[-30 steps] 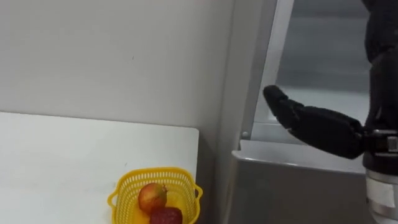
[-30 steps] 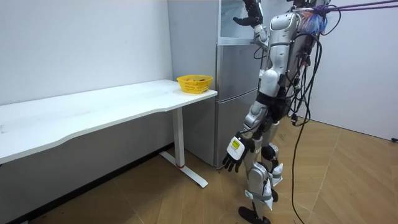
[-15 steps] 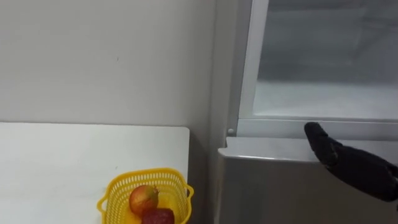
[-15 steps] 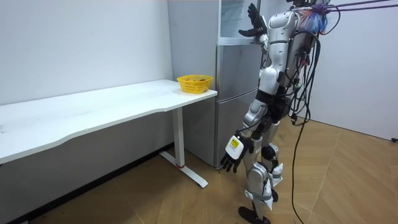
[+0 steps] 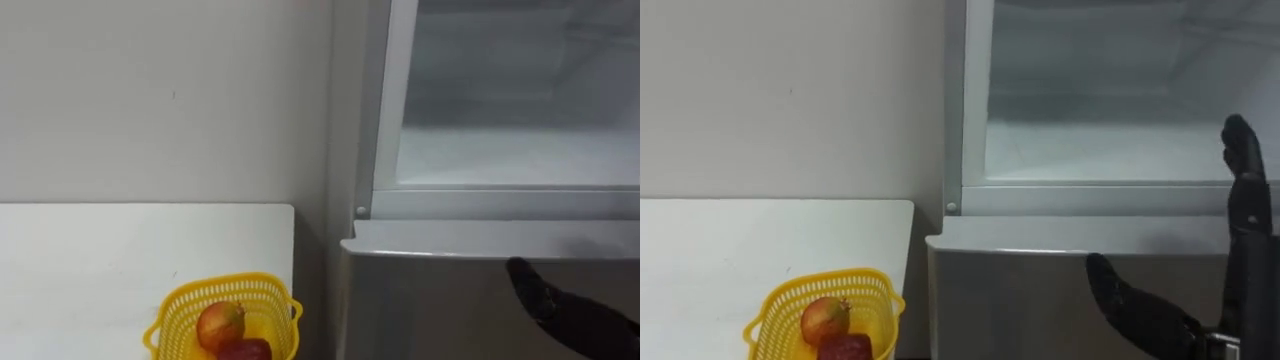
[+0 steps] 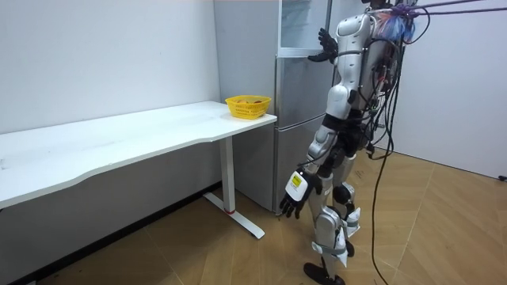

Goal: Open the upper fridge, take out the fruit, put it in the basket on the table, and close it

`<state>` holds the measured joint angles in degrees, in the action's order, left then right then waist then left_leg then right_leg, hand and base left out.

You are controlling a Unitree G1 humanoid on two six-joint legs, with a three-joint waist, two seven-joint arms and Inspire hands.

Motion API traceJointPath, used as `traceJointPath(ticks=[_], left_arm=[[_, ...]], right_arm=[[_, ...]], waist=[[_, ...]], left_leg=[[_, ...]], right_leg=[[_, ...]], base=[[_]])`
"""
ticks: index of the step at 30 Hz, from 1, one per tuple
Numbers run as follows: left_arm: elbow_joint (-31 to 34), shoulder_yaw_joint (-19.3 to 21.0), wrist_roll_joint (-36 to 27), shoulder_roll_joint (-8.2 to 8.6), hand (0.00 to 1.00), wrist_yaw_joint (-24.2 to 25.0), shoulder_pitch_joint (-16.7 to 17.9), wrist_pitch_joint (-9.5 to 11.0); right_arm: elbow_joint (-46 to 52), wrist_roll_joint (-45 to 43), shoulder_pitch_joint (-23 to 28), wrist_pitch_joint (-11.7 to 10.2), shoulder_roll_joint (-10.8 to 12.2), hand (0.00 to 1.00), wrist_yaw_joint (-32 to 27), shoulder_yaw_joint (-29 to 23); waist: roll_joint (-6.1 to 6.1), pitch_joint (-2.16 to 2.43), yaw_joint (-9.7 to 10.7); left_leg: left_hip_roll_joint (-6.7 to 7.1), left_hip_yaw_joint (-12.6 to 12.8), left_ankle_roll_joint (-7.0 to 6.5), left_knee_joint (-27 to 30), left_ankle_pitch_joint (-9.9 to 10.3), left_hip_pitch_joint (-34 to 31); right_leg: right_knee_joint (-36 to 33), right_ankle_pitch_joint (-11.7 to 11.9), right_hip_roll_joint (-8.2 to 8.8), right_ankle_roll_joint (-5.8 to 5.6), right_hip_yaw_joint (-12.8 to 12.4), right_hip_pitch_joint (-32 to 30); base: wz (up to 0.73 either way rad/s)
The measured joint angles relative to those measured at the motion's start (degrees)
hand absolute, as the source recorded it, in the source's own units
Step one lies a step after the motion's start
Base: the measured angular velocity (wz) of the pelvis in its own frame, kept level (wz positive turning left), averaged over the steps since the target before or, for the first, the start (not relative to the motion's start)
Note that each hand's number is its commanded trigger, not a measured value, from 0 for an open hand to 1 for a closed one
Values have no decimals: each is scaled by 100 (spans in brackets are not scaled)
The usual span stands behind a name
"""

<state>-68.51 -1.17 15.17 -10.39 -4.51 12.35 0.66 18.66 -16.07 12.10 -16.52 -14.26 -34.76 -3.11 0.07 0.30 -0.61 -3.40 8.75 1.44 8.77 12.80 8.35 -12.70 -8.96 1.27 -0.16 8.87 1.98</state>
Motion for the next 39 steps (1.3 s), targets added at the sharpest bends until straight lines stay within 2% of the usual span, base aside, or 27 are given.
traceJointPath(ticks=[4, 5, 7, 10, 15, 17, 21, 24, 27, 31, 39], left_arm=[[38, 51, 0, 26, 0, -25, 13, -27], [39, 50, -4, 26, 0, -39, 41, -29], [93, 46, -54, 35, 0, -121, 40, -29], [121, 45, -128, 47, 0, -132, 49, -28], [205, 35, -293, 48, 0, -120, 93, -33], [245, 37, -336, 48, 0, -119, 127, -33], [239, 35, -449, 49, 0, -120, 120, -40], [247, 29, -489, 72, 0, -120, 109, -49], [226, 24, -493, 72, 0, -123, 131, -87], [356, 30, -498, 90, 0, -158, 115, -107], [735, 51, -909, 110, 0, -165, 204, -159]], right_arm=[[-30, -3, 68, 19, 73, 0, -114, -51], [-83, -4, 82, 7, 75, 0, -140, -47], [-420, 1, 216, 45, 103, 0, -148, -41], [-653, 22, 345, 172, 135, 0, -126, -29], [-722, 88, 391, 176, 154, 0, -140, -29], [-792, 72, 497, 173, 157, 0, -147, -23], [-1463, 30, 641, 170, 250, 0, -191, 113], [-1893, 38, 801, 296, 369, 0, -44, 274], [-2406, 131, 909, 332, 387, 0, 163, 465], [-3054, 215, 942, 600, 491, 0, 392, 490], [-4089, 698, 926, 729, 501, 0, 826, 582]], waist=[[58, 37, 48], [76, 31, 57], [54, 42, 72], [45, 22, 53], [51, 21, 99], [61, 5, 89], [24, -1, 117], [49, 1, 166], [85, 4, 191], [115, 12, 192], [101, 6, 188]], left_leg=[[-4, 72, 0, -21, 0, -17], [-5, 72, 0, -20, 0, -17], [-5, 76, 0, -19, 0, -15], [-5, 118, -1, -19, 1, -24], [-14, 203, -2, -19, 2, -36], [-18, 220, 0, -34, 3, 5], [-20, 232, 0, -54, 5, 25], [-19, 238, 0, -113, 6, 30], [-19, 241, 0, -111, 6, 32], [-7, 216, -3, -112, 7, 8], [-8, 199, -3, -110, 7, 8]], right_leg=[[-10, 3, -25, -1, -99, -75], [-6, 3, -26, -1, -102, -75], [-6, 3, -28, -1, -114, -79], [-10, 1, -34, -3, -160, -109], [-6, 2, -38, -3, -178, -122], [12, 0, -40, -6, -176, -81], [16, 0, -46, -7, -227, -74], [20, 2, -53, -10, -227, -95], [21, 3, -57, -11, -220, -93], [23, -4, -34, -21, -166, -101], [105, -3, -28, -23, -115, -60]], base=[[-12], [-8], [0], [-7], [-3], [0], [-1], [0], [-1], [4], [2]])
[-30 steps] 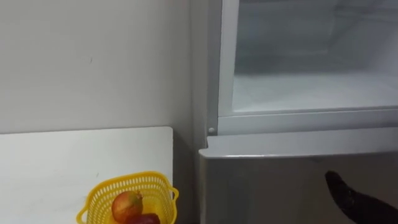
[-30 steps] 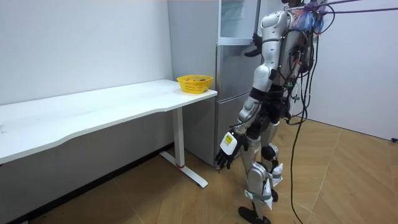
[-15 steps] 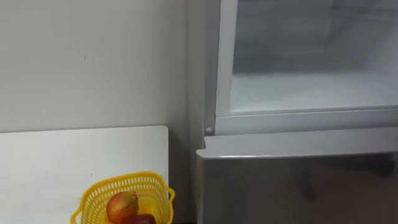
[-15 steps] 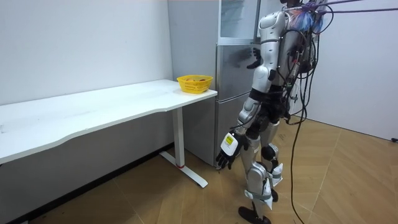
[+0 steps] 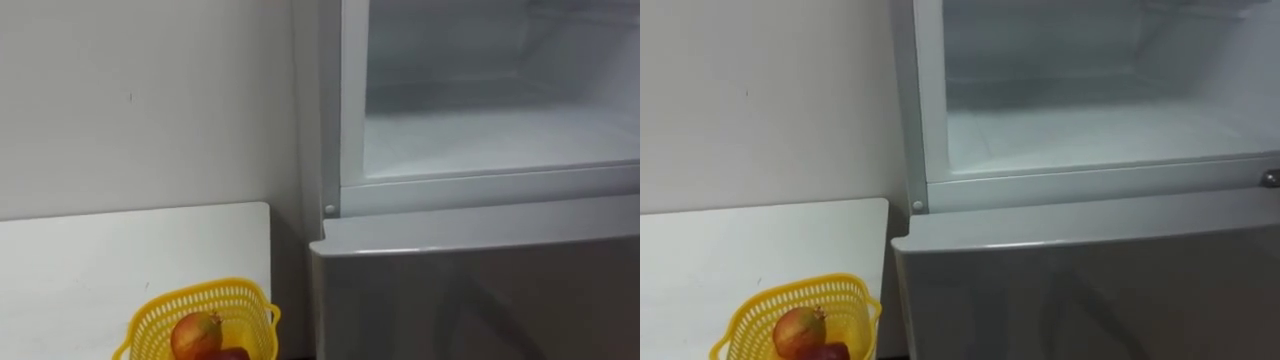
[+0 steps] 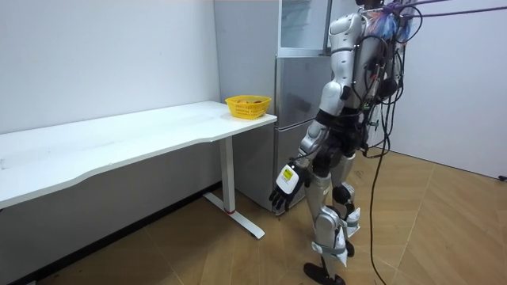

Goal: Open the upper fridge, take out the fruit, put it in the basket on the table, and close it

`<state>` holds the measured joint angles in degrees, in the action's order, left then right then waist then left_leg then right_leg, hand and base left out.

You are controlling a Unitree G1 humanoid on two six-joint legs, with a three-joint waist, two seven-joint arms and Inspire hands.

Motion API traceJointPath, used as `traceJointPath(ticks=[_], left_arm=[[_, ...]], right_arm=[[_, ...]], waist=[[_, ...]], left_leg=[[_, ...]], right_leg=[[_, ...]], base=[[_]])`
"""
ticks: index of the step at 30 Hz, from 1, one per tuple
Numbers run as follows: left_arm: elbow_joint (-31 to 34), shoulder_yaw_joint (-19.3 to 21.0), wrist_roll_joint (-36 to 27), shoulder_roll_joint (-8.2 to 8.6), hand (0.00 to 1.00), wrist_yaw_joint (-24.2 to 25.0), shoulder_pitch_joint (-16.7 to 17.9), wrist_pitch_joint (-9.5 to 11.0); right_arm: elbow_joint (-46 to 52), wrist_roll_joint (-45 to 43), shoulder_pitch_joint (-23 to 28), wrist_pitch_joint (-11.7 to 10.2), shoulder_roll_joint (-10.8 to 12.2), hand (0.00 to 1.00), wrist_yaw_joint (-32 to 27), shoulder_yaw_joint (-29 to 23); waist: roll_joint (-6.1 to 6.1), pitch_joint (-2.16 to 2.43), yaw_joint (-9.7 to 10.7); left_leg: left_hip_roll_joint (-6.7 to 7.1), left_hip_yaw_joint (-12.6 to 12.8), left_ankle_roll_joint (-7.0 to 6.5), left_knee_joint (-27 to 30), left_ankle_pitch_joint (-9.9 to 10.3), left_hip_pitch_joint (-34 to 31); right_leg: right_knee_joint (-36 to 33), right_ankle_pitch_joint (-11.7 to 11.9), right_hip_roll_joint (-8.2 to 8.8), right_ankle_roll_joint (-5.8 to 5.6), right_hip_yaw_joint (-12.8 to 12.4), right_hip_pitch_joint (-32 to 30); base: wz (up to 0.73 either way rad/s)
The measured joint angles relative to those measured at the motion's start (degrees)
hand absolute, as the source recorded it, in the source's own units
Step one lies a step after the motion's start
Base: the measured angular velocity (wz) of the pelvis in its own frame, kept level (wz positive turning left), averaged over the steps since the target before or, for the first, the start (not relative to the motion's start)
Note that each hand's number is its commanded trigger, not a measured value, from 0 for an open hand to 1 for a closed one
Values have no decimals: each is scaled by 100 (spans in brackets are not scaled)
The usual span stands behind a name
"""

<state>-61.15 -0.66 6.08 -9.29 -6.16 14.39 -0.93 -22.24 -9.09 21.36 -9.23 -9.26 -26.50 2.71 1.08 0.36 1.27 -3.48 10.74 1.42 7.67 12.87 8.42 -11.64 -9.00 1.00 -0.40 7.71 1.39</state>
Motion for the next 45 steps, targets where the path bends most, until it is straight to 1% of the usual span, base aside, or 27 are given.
traceJointPath(ticks=[1, 2, 3, 4, 6, 9, 12, 14, 16, 17, 19, 20, 21, 22, 23, 25, 26, 28, 29, 31, 34, 35, 36, 41, 43, 45], left_arm=[[83, -1, -112, 9, 0, 1, 14, 8], [87, -1, -179, 15, 0, 2, 1, 14], [79, -1, -305, 28, 0, 3, -4, 19], [68, -1, -346, 40, 0, 3, 21, 35], [71, 10, -367, 67, 0, 3, 34, 101], [74, 68, -309, 74, 0, 3, 60, 109], [74, 115, -325, 92, 0, 9, 42, 108], [75, 166, -316, 107, 0, 12, 84, 106], [74, 275, -301, 120, 0, 25, 88, 76], [73, 286, -299, 120, 0, 29, 89, 64], [71, 335, -271, 118, 0, 68, 104, -9], [72, 384, -247, 121, 0, 75, 105, -33], [72, 478, -177, 121, 0, 85, 119, -67], [73, 519, -137, 106, 0, 89, 128, -140], [73, 523, -137, 94, 0, 94, 138, -185], [73, 523, -134, 75, 0, 131, 141, -388], [73, 522, -133, 75, 0, 144, 142, -435], [73, 511, -131, 76, 0, 185, 163, -632], [72, 511, -124, 76, 0, 189, 171, -670], [52, 506, 13, 76, 0, 216, 169, -815], [-6, 497, 138, 87, 0, 284, 174, -964], [-47, 496, 157, 87, 0, 296, 174, -986], [-87, 495, 201, 89, 0, 313, 160, -1053], [-74, 493, 290, 89, 0, 349, 133, -1164], [-73, 483, 360, 94, 0, 350, 124, -1164], [-71, 483, 371, 98, 0, 350, 101, -1163]], right_arm=[[-197, 91, -3, 55, 13, 0, 75, 7], [-315, 170, -14, 54, 14, 0, 113, 11], [-685, 327, -117, 50, 19, 0, 175, 31], [-1101, 491, -239, 57, 22, 0, 247, 34], [-1471, 714, -251, 74, 23, 0, 364, 10], [-1947, 865, -267, 133, 29, 0, 547, -5], [-2708, 1304, -514, 182, 31, 0, 743, -4], [-3052, 1517, -599, 245, 42, 0, 844, -19], [-3407, 1738, -691, 385, 49, 0, 1045, -48], [-3483, 1773, -726, 421, 55, 0, 1101, -85], [-3816, 1770, -852, 562, 54, 0, 1367, -230], [-3904, 1772, -880, 587, 55, 0, 1444, -254], [-4067, 1764, -920, 662, 54, 0, 1600, -286], [-4190, 1779, -941, 753, 55, 0, 1730, -282], [-4259, 1787, -952, 799, 57, 0, 1794, -280], [-4397, 1766, -971, 980, 56, 0, 1967, -273], [-4433, 1758, -985, 1021, 56, 0, 2000, -273], [-4521, 1757, -1003, 1168, 57, 0, 2112, -273], [-4531, 1758, -1003, 1192, 57, 0, 2138, -274], [-4538, 1748, -1012, 1266, 50, 0, 2216, -283], [-4553, 1574, -1012, 1320, 46, 0, 2277, -285], [-4570, 1534, -1015, 1345, 46, 0, 2293, -285], [-4593, 1468, -1047, 1406, 46, 0, 2302, -284], [-4679, 1387, -1117, 1525, 40, 0, 2354, -285], [-4686, 1679, -1169, 1561, 41, 0, 2345, -284], [-4701, 2023, -1117, 1557, 42, 0, 2314, -284]], waist=[[-7, 0, -7], [-9, 0, -11], [-15, 0, -9], [-23, -10, -3], [-21, -3, -13], [-16, -11, -30], [-21, -9, -43], [-31, -8, -45], [-43, -10, -64], [-45, -12, -65], [-65, -12, -43], [-80, -23, -35], [-97, -29, -44], [-117, -46, -62], [-125, -47, -59], [-173, -58, -121], [-179, -60, -140], [-180, -60, -163], [-179, -60, -163], [-167, -57, -161], [-152, -55, -158], [-150, -54, -157], [-146, -53, -152], [-132, -51, -147], [-131, -51, -144], [-130, -52, -138]], left_leg=[[1, -3, 0, 2, 0, -6], [1, -3, 0, 3, 0, -8], [2, -1, 0, 7, 0, -5], [2, 0, 0, 7, 0, 11], [2, -2, 0, 7, -1, 26], [1, -4, 0, 7, -1, 26], [1, -10, 1, 8, -1, 19], [4, -43, 1, 8, -1, 18], [5, -84, 1, 8, -1, 10], [5, -86, 1, 8, -1, 5], [12, -141, 0, 9, -1, 10], [13, -145, 1, 9, -1, 27], [16, -152, 0, 10, -1, 50], [18, -175, 0, 11, -1, 83], [20, -195, 0, 11, -1, 94], [25, -220, 0, 11, -1, 115], [26, -222, 0, 11, -1, 114], [27, -228, -1, 11, 0, 124], [26, -232, -1, 11, 0, 127], [22, -257, 0, 12, 0, 130], [20, -282, 0, 11, 0, 129], [20, -287, 0, 11, 1, 129], [20, -290, 0, 11, 1, 129], [20, -303, -1, 9, 1, 129], [19, -299, -1, 8, 2, 119], [19, -297, -3, 8, 7, 109]], right_leg=[[8, 0, 8, -1, 28, -13], [11, 0, 9, -1, 30, -15], [12, 0, 10, -1, 27, 6], [33, 2, 7, -4, 26, 53], [100, 8, 5, -13, 40, 115], [137, 7, 9, -15, 70, 148], [188, 8, 13, -16, 99, 154], [193, 7, 18, -18, 128, 158], [198, 2, 21, -24, 183, 171], [199, 3, 22, -24, 189, 168], [201, 0, 33, -27, 197, 220], [213, -1, 36, -30, 214, 257], [212, -7, 42, -33, 245, 290], [225, -8, 46, -33, 289, 342], [242, -10, 50, -35, 317, 365], [293, -18, 55, -46, 343, 390], [292, -18, 55, -46, 345, 391], [291, -19, 59, -47, 358, 419], [292, -19, 60, -47, 360, 427], [291, -19, 55, -47, 372, 436], [288, -18, 52, -45, 382, 443], [288, -18, 53, -45, 387, 447], [286, -18, 54, -45, 396, 451], [290, -17, 55, -44, 403, 477], [291, -17, 56, -44, 403, 465], [295, -18, 56, -45, 411, 462]], base=[[8], [5], [0], [0], [7], [7], [5], [9], [10], [4], [7], [12], [11], [11], [15], [10], [0], [7], [8], [5], [0], [4], [0], [0], [0], [0]])
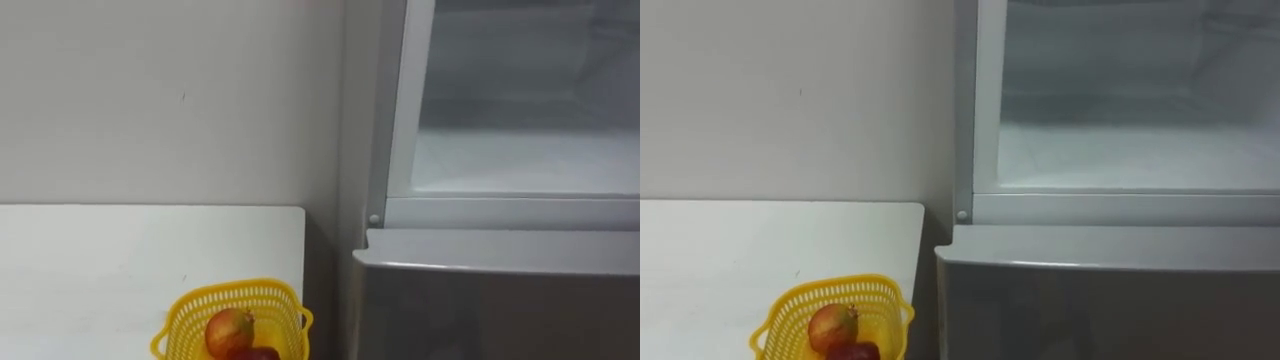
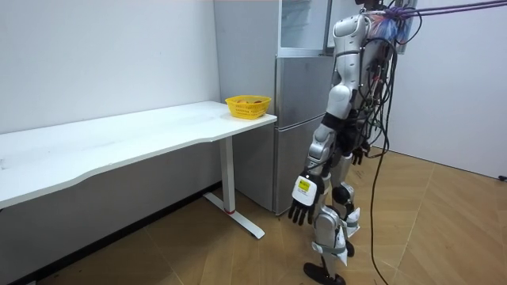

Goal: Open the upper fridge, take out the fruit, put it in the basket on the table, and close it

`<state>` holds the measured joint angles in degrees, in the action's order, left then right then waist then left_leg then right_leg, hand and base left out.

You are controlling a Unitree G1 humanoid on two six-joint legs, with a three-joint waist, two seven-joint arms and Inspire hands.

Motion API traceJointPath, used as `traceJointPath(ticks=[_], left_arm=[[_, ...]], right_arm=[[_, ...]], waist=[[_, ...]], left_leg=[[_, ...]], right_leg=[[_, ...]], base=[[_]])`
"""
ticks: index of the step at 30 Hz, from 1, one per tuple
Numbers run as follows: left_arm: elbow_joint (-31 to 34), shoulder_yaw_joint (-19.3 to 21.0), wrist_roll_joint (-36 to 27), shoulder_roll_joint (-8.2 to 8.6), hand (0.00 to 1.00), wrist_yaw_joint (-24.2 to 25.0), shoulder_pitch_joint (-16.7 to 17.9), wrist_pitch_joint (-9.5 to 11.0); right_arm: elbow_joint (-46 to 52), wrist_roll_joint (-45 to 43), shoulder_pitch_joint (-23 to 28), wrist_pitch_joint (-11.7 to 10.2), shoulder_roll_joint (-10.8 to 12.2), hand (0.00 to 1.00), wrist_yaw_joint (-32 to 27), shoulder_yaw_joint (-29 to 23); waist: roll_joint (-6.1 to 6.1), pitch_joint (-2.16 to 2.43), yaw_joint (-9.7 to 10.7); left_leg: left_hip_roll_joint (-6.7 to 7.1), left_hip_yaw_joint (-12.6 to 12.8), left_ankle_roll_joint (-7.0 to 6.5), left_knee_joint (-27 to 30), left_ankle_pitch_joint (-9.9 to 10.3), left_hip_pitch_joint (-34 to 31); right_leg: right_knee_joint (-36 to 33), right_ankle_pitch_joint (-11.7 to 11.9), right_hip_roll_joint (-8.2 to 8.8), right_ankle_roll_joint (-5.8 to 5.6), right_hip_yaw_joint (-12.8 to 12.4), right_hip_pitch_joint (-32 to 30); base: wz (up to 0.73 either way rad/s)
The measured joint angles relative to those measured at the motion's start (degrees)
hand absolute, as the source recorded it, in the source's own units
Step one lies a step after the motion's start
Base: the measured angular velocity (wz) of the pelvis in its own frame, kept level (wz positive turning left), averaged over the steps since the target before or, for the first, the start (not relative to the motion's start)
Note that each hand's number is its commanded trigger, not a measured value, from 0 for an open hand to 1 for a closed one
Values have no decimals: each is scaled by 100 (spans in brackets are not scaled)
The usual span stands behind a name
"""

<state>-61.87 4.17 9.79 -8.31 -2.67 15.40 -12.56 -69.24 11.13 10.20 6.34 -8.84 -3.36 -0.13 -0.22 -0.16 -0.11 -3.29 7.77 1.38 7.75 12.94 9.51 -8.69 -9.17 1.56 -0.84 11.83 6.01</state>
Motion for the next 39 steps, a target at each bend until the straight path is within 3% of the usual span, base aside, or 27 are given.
traceJointPath(ticks=[3, 7, 11, 17, 19, 23, 25, 28, 31, 34, 39], left_arm=[[2, 31, 5, 9, 0, 42, -8, 5], [162, 205, 48, 21, 0, 55, 124, 11], [165, 493, 41, 20, 0, 33, 104, 94], [414, 942, -36, 70, 0, -118, 271, 282], [482, 1095, -131, 55, 0, -182, 342, 312], [575, 1279, -115, -11, 0, -191, 441, 328], [764, 1317, -115, -10, 0, -190, 534, 325], [967, 1353, -58, -15, 0, -184, 572, 324], [1137, 1364, -69, -39, 0, -193, 548, 357], [1142, 1359, -71, -39, 0, -193, 533, 441], [1138, 1302, -125, -29, 0, -186, 540, 538]], right_arm=[[-31, 780, 84, 6, 6, 0, -85, -116], [-83, 2188, 204, 3, 74, 0, -83, -834], [-85, 3384, 295, 3, 75, 0, -115, -1324], [141, 5205, 240, -11, 65, 0, -791, -2947], [303, 5896, 203, -72, 17, 0, -1027, -3443], [517, 6047, 24, -138, -86, 0, -1629, -4146], [1215, 5858, 4, -204, -130, 0, -2158, -4348], [2344, 5786, -64, -332, -314, 0, -2824, -4394], [2730, 5781, -324, -570, -689, 0, -3294, -4401], [3232, 5624, -495, -674, -867, 0, -3609, -4403], [4304, 5500, -486, -807, -930, 0, -3901, -4397]], waist=[[21, 0, 10], [55, 4, 235], [67, 5, 333], [17, 29, 646], [-55, 52, 756], [-153, 52, 822], [-194, 46, 898], [-210, 43, 929], [-273, 25, 945], [-326, 22, 940], [-345, 14, 897]], left_leg=[[1, 0, -3, 0, 13, -35], [6, -5, -5, 10, 14, -22], [7, 7, -4, 10, 14, -3], [14, 16, -3, 10, 13, 34], [21, 27, -2, 18, 12, 19], [13, 50, -2, 80, 12, 22], [16, 72, -2, 88, 12, 14], [17, 118, -2, 88, 12, -53], [12, 142, -2, 89, 11, -129], [14, 172, 0, 100, 10, -190], [12, 291, 1, 87, 9, -208]], right_leg=[[-4, -1, 2, -1, -1, -14], [0, -4, 3, -5, -33, -3], [-10, -25, -3, -4, -74, -3], [-151, -104, 16, 2, -88, -64], [-220, -160, 35, 6, -90, -124], [-223, -171, 35, 14, -101, -109], [-227, -170, 42, 12, -88, -109], [-277, -167, 46, 8, -101, -219], [-322, -168, 43, 13, -108, -323], [-407, -189, 44, 21, -148, -435], [-394, -185, 31, 18, -237, -489]], base=[[0], [0], [-1], [0], [0], [0], [2], [-6], [0], [-7], [-9]])
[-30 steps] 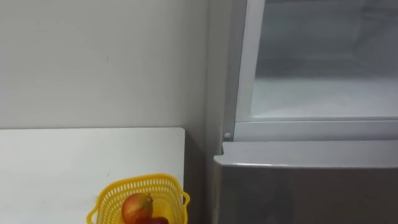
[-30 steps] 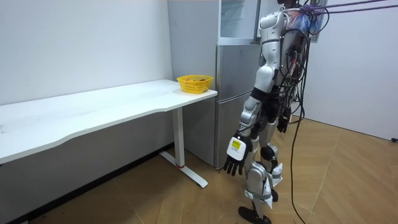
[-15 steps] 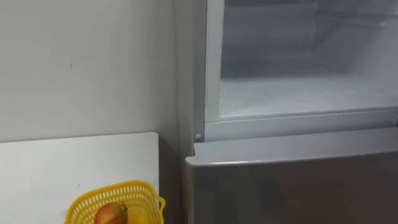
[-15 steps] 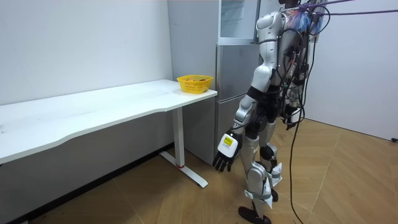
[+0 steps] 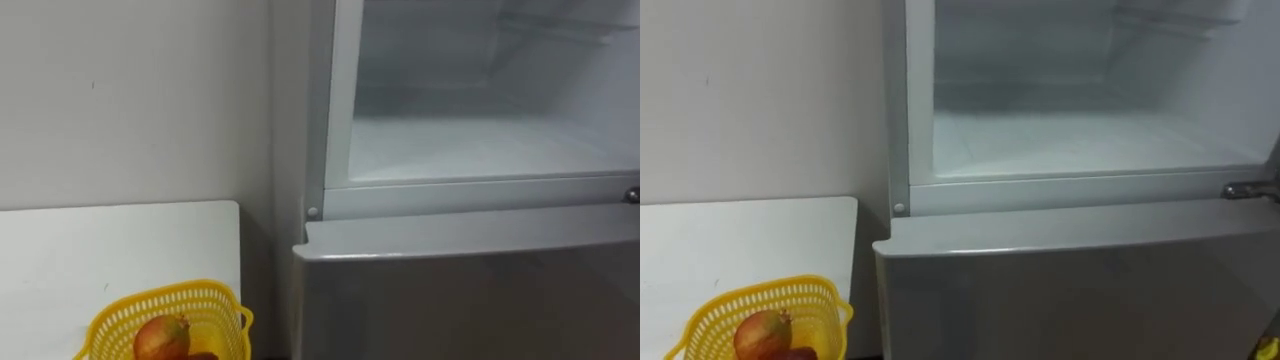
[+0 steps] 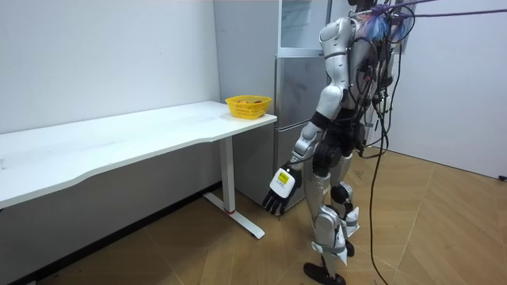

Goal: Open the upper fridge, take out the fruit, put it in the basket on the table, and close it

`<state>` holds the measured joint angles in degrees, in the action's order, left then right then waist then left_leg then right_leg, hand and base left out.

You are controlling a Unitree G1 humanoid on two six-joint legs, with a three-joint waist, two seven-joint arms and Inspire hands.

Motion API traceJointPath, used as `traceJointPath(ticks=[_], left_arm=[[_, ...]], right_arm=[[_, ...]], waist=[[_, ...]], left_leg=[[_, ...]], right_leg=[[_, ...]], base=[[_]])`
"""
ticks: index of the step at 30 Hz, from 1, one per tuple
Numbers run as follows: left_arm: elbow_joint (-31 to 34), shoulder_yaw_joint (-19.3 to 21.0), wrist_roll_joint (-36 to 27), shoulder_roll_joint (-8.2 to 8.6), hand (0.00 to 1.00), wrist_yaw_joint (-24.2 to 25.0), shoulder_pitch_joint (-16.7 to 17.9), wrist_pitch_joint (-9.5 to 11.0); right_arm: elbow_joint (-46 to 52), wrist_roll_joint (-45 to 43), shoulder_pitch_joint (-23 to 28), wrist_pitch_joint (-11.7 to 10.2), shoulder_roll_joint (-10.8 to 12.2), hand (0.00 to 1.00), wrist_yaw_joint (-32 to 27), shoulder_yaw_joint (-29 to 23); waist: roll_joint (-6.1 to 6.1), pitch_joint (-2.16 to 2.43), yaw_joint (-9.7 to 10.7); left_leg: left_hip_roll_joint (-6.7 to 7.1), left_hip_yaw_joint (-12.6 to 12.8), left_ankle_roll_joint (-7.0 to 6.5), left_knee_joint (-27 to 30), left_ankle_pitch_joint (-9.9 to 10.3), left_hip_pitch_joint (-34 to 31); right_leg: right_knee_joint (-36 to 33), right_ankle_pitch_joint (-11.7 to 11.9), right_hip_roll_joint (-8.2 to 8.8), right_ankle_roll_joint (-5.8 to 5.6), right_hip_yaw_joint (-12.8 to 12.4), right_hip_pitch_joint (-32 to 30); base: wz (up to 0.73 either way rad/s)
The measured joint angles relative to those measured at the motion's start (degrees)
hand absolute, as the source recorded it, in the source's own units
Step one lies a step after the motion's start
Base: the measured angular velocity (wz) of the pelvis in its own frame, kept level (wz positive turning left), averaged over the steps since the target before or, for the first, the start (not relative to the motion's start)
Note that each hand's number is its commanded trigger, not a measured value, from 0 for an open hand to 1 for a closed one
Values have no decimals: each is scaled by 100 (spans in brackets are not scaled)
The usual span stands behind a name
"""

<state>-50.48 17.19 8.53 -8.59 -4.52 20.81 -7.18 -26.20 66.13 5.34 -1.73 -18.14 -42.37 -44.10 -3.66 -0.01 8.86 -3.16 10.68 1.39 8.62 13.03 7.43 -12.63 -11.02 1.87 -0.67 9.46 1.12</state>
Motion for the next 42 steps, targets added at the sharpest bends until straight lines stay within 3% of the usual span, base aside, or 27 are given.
traceJointPath(ticks=[8, 10, 13, 20, 24, 32, 39, 41, 42], left_arm=[[-102, -50, 43, 9, 0, 30, 3, 145], [-142, -51, 45, -9, 0, 27, 5, 287], [-246, -49, 41, -9, 0, 27, 2, 478], [-578, -39, 121, -10, 0, 28, 19, 548], [-678, -43, 130, -12, 0, 37, 8, 715], [-1042, -26, 128, -6, 0, 295, 3, 844], [-1189, 46, 127, 8, 0, 466, -42, 1137], [-1199, 73, 128, 12, 0, 509, -41, 1149], [-1201, 65, 126, 12, 0, 511, -43, 1159]], right_arm=[[2085, -1072, 92, -287, -3, 0, -58, 90], [2648, -1423, 103, -447, -2, 0, 47, 289], [3041, -1545, 98, -493, 0, 0, 250, 301], [3342, -1504, 127, -499, 0, 0, 329, 434], [3373, -1524, 127, -499, 0, 0, 357, 621], [3634, -1874, 151, -485, 0, 0, 383, 927], [3794, -2015, 154, -482, 19, 0, 378, 1134], [4176, -2122, 148, -557, 3, 0, 379, 1088], [4313, -2298, 149, -706, -21, 0, 458, 1116]], waist=[[88, -25, -134], [103, -23, -138], [100, -18, -231], [120, -7, -333], [121, -9, -334], [148, -23, -443], [145, -24, -442], [148, -23, -441], [143, -26, -440]], left_leg=[[-2, 69, 0, -15, 0, 0], [-4, 71, 0, -14, 0, -18], [-6, 89, 0, -16, 0, -4], [-6, 92, 0, -14, 0, 11], [-5, 109, 0, -10, 0, 21], [1, 173, -1, 16, 0, -64], [9, 173, -3, 52, -1, -89], [5, 174, -2, 64, -1, -90], [0, 174, -2, 69, -1, -93]], right_leg=[[5, 4, -10, 2, -45, -26], [10, 3, -9, 3, -24, -25], [7, 3, -5, 2, -11, 1], [-18, 4, -1, 3, -12, 0], [-46, 4, 0, 4, -21, -9], [-226, 1, -1, 9, -144, -190], [-313, 7, 12, 33, -156, -307], [-312, 9, 8, 37, -158, -307], [-302, 10, 4, 39, -157, -310]], base=[[-5], [3], [3], [-2], [-1], [-7], [-5], [-2], [0]])
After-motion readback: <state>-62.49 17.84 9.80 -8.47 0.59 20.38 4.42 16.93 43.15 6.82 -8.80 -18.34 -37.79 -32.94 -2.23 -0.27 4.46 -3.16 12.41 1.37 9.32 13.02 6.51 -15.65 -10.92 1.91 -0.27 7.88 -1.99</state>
